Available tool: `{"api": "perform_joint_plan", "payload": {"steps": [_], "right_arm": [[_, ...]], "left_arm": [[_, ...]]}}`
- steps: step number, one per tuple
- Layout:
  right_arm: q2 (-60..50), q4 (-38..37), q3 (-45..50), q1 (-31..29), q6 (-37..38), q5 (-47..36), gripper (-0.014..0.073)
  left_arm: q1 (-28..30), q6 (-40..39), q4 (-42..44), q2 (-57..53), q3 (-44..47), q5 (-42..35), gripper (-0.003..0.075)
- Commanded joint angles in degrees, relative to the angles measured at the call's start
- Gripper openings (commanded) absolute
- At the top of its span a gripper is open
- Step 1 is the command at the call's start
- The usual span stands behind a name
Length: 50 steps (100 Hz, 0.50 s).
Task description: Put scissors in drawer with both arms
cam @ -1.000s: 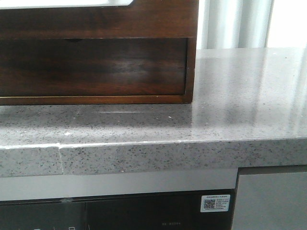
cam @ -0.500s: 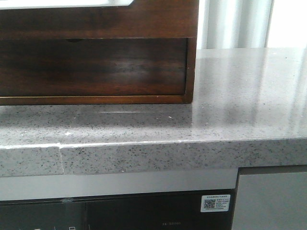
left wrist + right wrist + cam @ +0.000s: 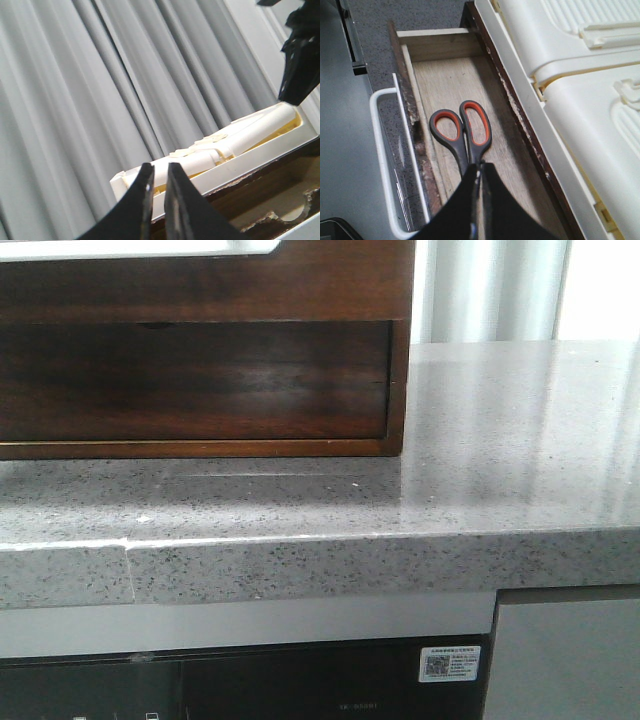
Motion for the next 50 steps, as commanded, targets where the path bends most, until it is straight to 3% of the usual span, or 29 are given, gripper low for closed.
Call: {"api": "perform_joint_plan", "payload": {"steps": [1,23,33,50], "right_arm": [[-4.88,0.92,-1.95,0.03,1.03,-1.77,-0.0064],[-13.68,0.92,0.34,0.03,2.29,-2.84,-0.0045],[-18.53,0.92,3.47,0.03,2.42,-3.88,-0.0045],[-28.87,0.92,13.27,0.03,2.88,-9.62,-0.0045]], "left_arm": [[0.19,-1.47,-1.56,-0.02,-1.97,1.65,-0.002],[0.19,-1.47,-11.73,-0.25,-1.97,10.54,-0.002],[0.19,-1.37,-12.25,-0.25,-1.38,15.35,-0.002],[0.19,-1.37,-12.63,-0.25,1.89,14.92,-0.0019]]}}
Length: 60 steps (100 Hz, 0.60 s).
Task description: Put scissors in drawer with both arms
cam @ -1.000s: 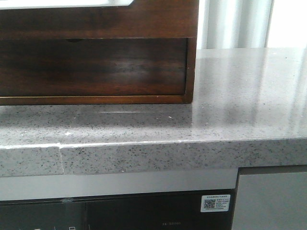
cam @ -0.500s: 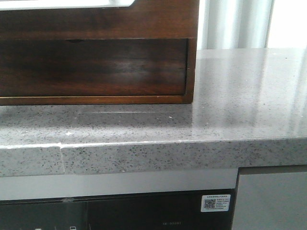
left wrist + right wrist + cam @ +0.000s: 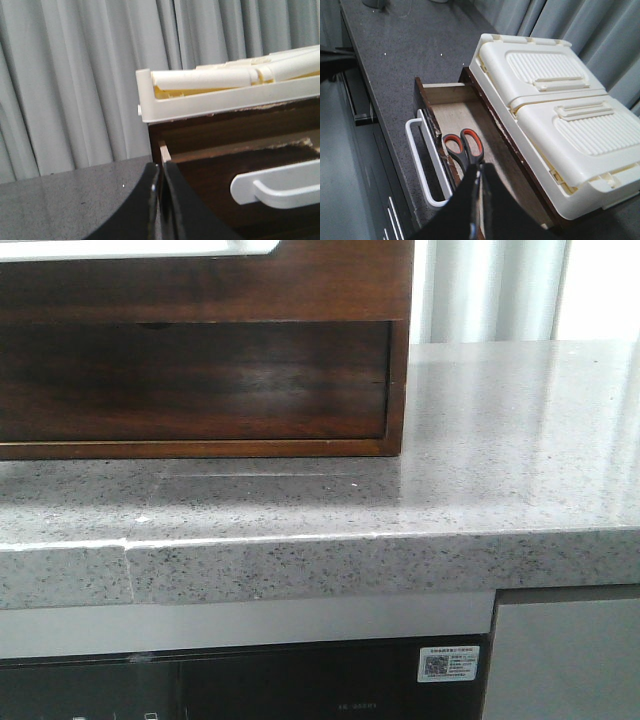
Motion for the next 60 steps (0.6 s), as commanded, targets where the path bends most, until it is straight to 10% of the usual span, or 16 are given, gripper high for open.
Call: {"api": "perform_joint_plan", "payload": {"steps": [1,60], "right_arm": [[-5.86,0.84,3.77,0.03,0.74,-7.7,-0.0045],[-50.43,-0.32,57.0,0.03,0.84,-28.01,-0.0045]], "left_arm": [[0.19,-0.78,-0.89,-0.03,0.35,-3.43,-0.0019],[0.19,-0.78,-9.05,-0.03,7.58,-8.7,-0.0019]]}}
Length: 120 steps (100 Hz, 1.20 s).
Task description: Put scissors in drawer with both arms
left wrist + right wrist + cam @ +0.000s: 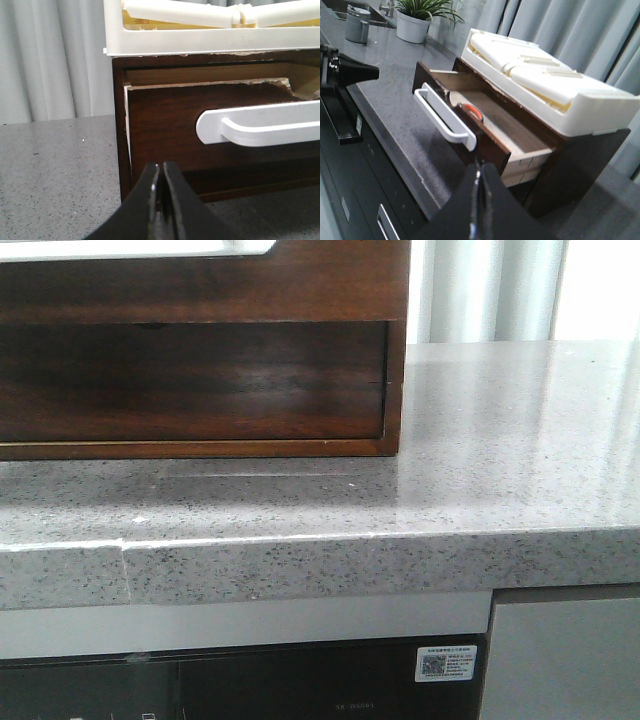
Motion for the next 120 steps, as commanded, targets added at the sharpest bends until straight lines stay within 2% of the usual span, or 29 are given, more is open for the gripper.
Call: {"api": "perform_joint_plan", "payload": {"steps": [1,23,36,120], "right_arm": [[-4.8,-0.1,5.96,0.03,0.02,-7.76,-0.0045],[-17.65,-0.1,20.52,0.03,0.02,-14.18,-0.0046],[-17.11,0.57,23.99,-0.08,0.02,-14.5,-0.0046],[-17.11,0.57,25.0,-0.08,0.02,-14.52,-0.0046]], "left_arm": [[0.19,-0.78,-0.37,-0.03,-1.14,-4.4,-0.0019],[0.19,-0.78,-0.46,-0.03,-1.14,-4.4,-0.0019],[0.19,-0.78,-0.46,-0.03,-1.14,-4.71,-0.002],[0.19,-0.78,-0.46,-0.03,0.37,-4.85,-0.002]]}}
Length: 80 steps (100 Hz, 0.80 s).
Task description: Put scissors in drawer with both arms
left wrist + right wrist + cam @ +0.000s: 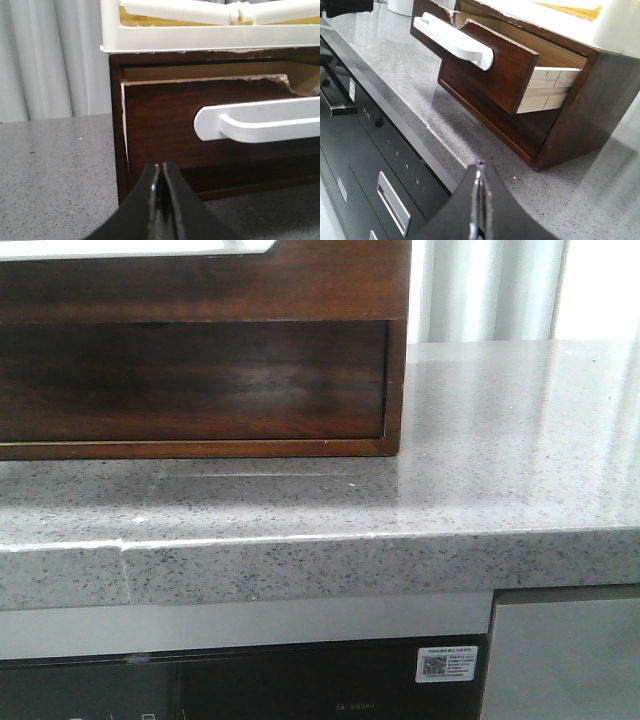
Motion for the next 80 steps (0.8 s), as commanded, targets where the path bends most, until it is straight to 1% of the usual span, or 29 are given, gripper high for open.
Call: {"api": "perform_joint_plan", "payload": {"steps": [1,14,20,24,25,27,29,30,31,33,34,35,37,38,39,40,44,50,60,72,79,80], "right_arm": [[-0.83,0.46,-1.41,-0.08,0.02,-4.66,-0.0046],[-0.83,0.46,-1.41,-0.08,0.02,-4.66,-0.0046],[-0.83,0.46,-1.41,-0.08,0.02,-4.66,-0.0046],[-0.83,0.46,-1.41,-0.08,0.02,-4.66,-0.0046],[-0.83,0.46,-1.41,-0.08,0.02,-4.66,-0.0046],[-0.83,0.46,-1.41,-0.08,0.02,-4.66,-0.0046],[-0.83,0.46,-1.41,-0.08,0.02,-4.66,-0.0046],[-0.83,0.46,-1.41,-0.08,0.02,-4.66,-0.0046],[-0.83,0.46,-1.41,-0.08,0.02,-4.66,-0.0046],[-0.83,0.46,-1.41,-0.08,0.02,-4.66,-0.0046],[-0.83,0.46,-1.41,-0.08,0.02,-4.66,-0.0046],[-0.83,0.46,-1.41,-0.08,0.02,-4.66,-0.0046],[-0.83,0.46,-1.41,-0.08,0.02,-4.66,-0.0046],[-0.83,0.46,-1.41,-0.08,0.02,-4.66,-0.0046],[-0.83,0.46,-1.41,-0.08,0.02,-4.66,-0.0046],[-0.83,0.46,-1.41,-0.08,0.02,-4.66,-0.0046],[-0.83,0.46,-1.41,-0.08,0.02,-4.66,-0.0046],[-0.83,0.46,-1.41,-0.08,0.02,-4.66,-0.0046],[-0.83,0.46,-1.41,-0.08,0.02,-4.66,-0.0046],[-0.83,0.46,-1.41,-0.08,0.02,-4.66,-0.0046],[-0.83,0.46,-1.41,-0.08,0.02,-4.66,-0.0046],[-0.83,0.46,-1.41,-0.08,0.02,-4.66,-0.0046]], "left_arm": [[0.19,-0.78,-0.25,-0.03,-0.57,-4.01,-0.002],[0.19,-0.78,-0.84,-0.03,0.86,-3.07,-0.002],[0.19,3.46,-4.53,-0.03,1.38,-4.24,-0.002],[0.31,11.86,-12.4,-0.03,1.96,-5.79,-0.002],[0.47,11.86,-12.4,-0.03,2.14,-5.79,-0.002],[0.73,18.24,-18.22,-0.03,2.28,-6.36,-0.002],[0.97,21.7,-21.25,-0.03,2.44,-6.52,-0.002],[1.24,25.28,-22.78,-0.03,2.6,-6.51,-0.002],[1.39,27.07,-25.81,-0.03,2.62,-6.67,-0.002],[2.15,34.15,-30.22,-0.03,2.88,-7.04,-0.002],[2.37,34.15,-31.65,-0.03,2.88,-7.17,-0.002],[2.82,37.52,-34.42,-0.03,3.16,-7.43,-0.002],[3.29,42.22,-37.01,-0.03,3.3,-7.67,-0.002],[3.8,45.01,-40.43,-0.03,3.31,-8.12,-0.002],[4.06,45.01,-40.43,-0.03,3.42,-8.12,-0.002],[4.59,48.47,-42.33,-0.19,3.41,-8.13,-0.002],[6.06,51.65,-45.44,-0.72,3.41,-8.13,-0.002],[8.66,51.74,-45.96,-1.87,3.41,-8.0,-0.002],[14.32,47.91,-45.55,-1.98,3.41,-7.34,-0.002],[19.82,37.87,-40.88,-1.98,3.91,-5.67,-0.002],[21.37,32.97,-38.73,-1.98,5.68,-7.76,-0.002],[21.58,32.43,-38.63,-1.98,6.23,-9.03,-0.002]]}}
